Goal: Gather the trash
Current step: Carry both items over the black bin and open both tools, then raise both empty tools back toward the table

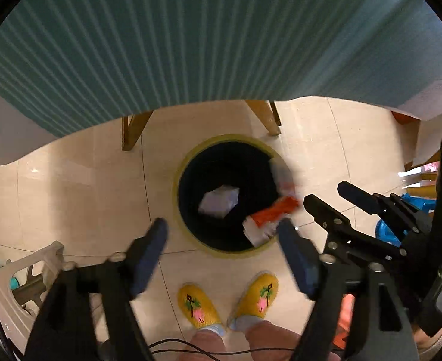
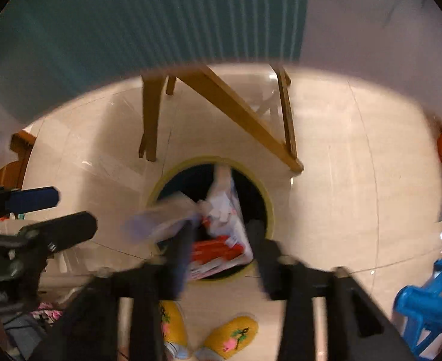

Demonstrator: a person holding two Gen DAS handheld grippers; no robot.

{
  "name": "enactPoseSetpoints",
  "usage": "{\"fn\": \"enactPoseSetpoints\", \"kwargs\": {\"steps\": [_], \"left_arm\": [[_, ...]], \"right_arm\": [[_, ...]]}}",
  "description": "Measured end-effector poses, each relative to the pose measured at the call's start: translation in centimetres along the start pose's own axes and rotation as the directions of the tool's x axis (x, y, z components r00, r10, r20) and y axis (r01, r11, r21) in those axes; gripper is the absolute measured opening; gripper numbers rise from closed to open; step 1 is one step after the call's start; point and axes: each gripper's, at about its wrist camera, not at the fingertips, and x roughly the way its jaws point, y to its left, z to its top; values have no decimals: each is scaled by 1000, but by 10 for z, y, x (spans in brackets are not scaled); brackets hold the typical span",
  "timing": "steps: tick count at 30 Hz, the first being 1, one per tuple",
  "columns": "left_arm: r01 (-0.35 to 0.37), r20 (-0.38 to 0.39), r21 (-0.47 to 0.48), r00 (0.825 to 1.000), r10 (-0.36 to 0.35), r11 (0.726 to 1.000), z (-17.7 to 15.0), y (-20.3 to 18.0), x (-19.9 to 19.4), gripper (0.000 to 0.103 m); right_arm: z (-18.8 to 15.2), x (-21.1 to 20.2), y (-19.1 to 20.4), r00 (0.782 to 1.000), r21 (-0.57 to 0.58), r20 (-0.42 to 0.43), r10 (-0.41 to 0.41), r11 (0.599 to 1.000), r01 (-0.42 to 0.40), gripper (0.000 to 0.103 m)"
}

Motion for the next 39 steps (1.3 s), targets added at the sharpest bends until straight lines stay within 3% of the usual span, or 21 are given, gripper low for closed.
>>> {"fn": "enactPoseSetpoints", "kwargs": {"steps": [5, 12, 17, 25, 34, 39], "left_arm": [[-39, 18, 26, 999, 38, 999, -1, -1, -4, 83], [-13, 73, 50, 997, 9, 999, 1, 2, -55, 83], [-18, 105, 95, 994, 8, 995, 4, -6, -108, 83], [11, 165, 122, 986, -31, 992, 16, 3, -211, 83], [27, 297, 87, 953, -52, 996, 22, 26, -323, 84], [29, 367, 89, 928, -60, 996, 16, 36, -369, 84]], "right_arm": [[3, 5, 0, 1000, 53, 10, 14, 998, -15, 51], [4, -29, 12, 999, 79, 33, -1, 997, -2, 51], [3, -75, 29, 999, 73, 50, 2, 997, -6, 51], [18, -180, 58, 993, 90, 116, 0, 996, -11, 52], [35, -299, 95, 968, 83, 249, -24, 997, 3, 58], [34, -335, 104, 950, 90, 311, -30, 996, 2, 58]]}}
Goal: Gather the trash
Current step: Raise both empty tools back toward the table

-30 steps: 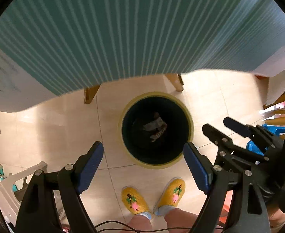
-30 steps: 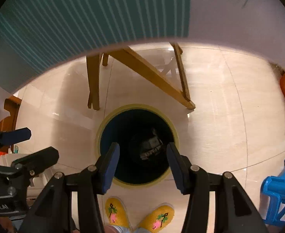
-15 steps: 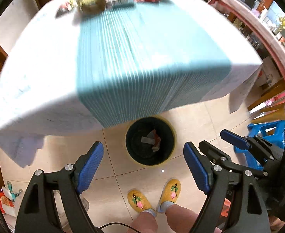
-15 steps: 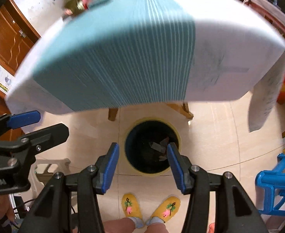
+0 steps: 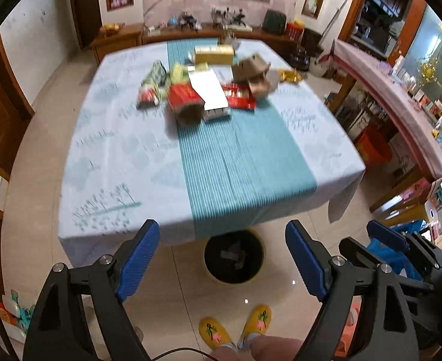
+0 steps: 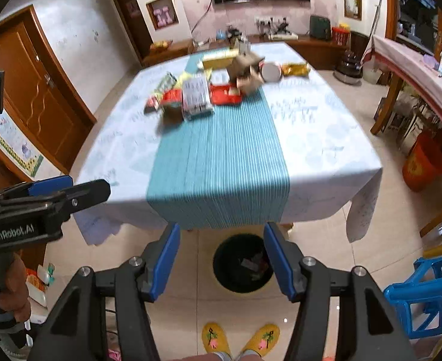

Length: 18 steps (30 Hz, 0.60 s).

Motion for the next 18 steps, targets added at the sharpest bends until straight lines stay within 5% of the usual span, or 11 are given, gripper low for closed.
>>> {"fn": "enactPoseSetpoints", "kwargs": {"steps": [18], "left_arm": [[65, 131, 33, 989, -68, 997, 32, 1, -51, 85]], "right_arm": [[35, -49, 17, 986, -63, 165, -22, 997, 33, 58]]}}
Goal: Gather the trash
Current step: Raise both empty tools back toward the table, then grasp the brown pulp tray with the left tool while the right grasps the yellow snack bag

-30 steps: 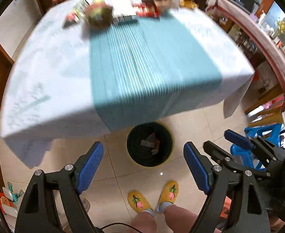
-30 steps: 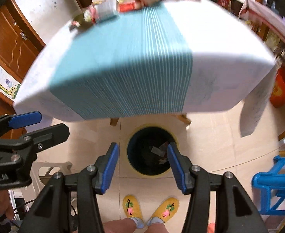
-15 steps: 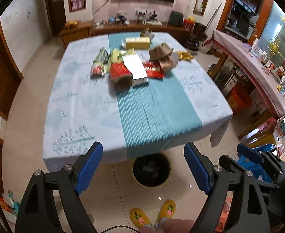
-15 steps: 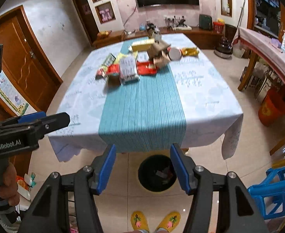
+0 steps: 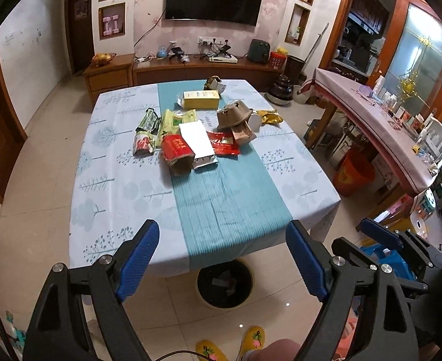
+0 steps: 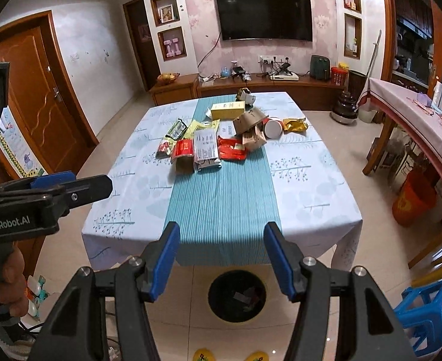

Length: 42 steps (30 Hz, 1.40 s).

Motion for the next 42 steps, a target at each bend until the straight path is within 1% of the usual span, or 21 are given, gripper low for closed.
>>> {"fn": "enactPoseSetpoints", "kwargs": {"steps": [5, 9, 12, 15, 18, 19, 22, 25, 28, 31, 33, 36, 39, 42], "left_arm": [[30, 1, 15, 1000, -30, 999, 16, -8, 11, 85], [17, 13, 24, 1000, -17, 1000, 32, -15, 26, 85], [-22, 21, 20, 1000, 22, 1000, 50, -21, 44, 85], [-41, 8, 17, 999, 41, 999, 73, -27, 71, 84], [-75, -4, 25, 997, 75, 997, 102, -38, 105, 77], [-89, -11, 25, 996, 90, 996, 114, -43, 118, 77], [-119, -46, 11, 992, 120, 993, 145, -55, 157, 77], [-114, -101, -23, 989, 111, 993, 174, -63, 196, 77], [-115, -157, -53, 982, 105, 992, 202, -67, 240, 77], [-139, -204, -65, 971, 124, 988, 223, -65, 280, 77], [-172, -243, -66, 958, 151, 983, 236, -60, 308, 77], [-196, -289, -89, 943, 163, 976, 248, -49, 339, 77], [-198, -329, -126, 933, 147, 972, 253, -37, 362, 77], [-176, -378, -154, 920, 107, 972, 253, -26, 384, 77]], "right_arm": [[8, 6, -8, 1000, 4, 3, -8, 1000, 8, 58], [22, 17, -23, 1000, 10, 7, -9, 1000, 9, 58], [37, 31, -39, 1000, 14, 9, -2, 1000, 2, 58], [59, 52, -63, 1000, 13, 16, 9, 1000, -9, 58], [83, 76, -88, 1000, 4, 17, 24, 1000, -24, 58], [92, 85, -96, 999, 2, 12, 32, 999, -32, 58], [122, 118, -126, 998, -4, -20, 55, 998, -55, 58], [152, 152, -156, 995, -12, -63, 75, 997, -76, 58], [180, 187, -185, 987, -15, -112, 113, 993, -115, 58], [203, 225, -211, 980, -15, -150, 131, 991, -135, 58], [217, 251, -227, 974, 3, -174, 146, 989, -148, 58], [233, 291, -247, 963, 46, -213, 167, 986, -161, 58], [244, 330, -258, 950, 79, -254, 180, 983, -165, 58], [251, 364, -262, 938, 75, -294, 186, 982, -171, 58]]}}
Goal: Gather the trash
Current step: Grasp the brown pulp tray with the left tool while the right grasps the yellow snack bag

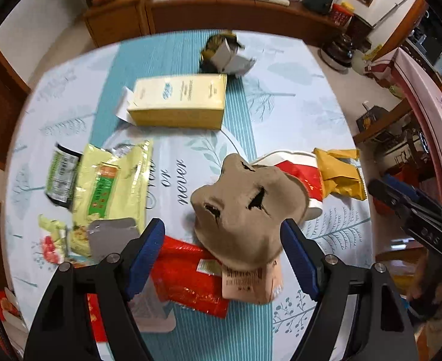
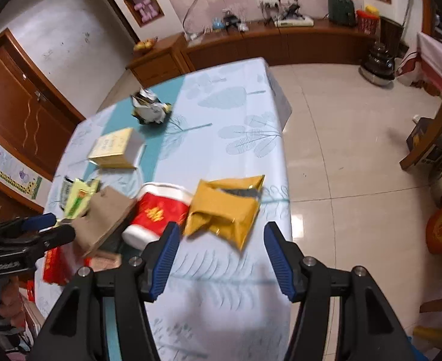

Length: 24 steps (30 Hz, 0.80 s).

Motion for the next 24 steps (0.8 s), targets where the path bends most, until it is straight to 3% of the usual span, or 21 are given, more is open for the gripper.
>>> {"fn": "enactPoseSetpoints", "kwargs": {"steps": [4, 8, 14, 19, 24], "left_arm": [[28, -38, 8, 999, -28, 1000, 6, 4, 16, 77], [74, -69, 8, 995, -74, 997, 13, 8, 28, 77], [119, -102, -1, 988, -119, 993, 21, 7, 42, 77], [136, -134, -29, 981, -139, 990, 26, 5, 53, 77], [121, -120, -49, 985, -126, 991, 25, 3, 53, 75]], "right_arm": [[11, 20, 7, 1000, -135, -12, 16, 991, -17, 58], [18, 40, 16, 998, -304, -55, 25, 952, -40, 61], [10, 66, 20, 992, -407, -127, 26, 910, -76, 61], [3, 67, 21, 989, -399, -140, 54, 911, -106, 47], [1, 70, 26, 983, -395, -163, 79, 908, -138, 20]]}}
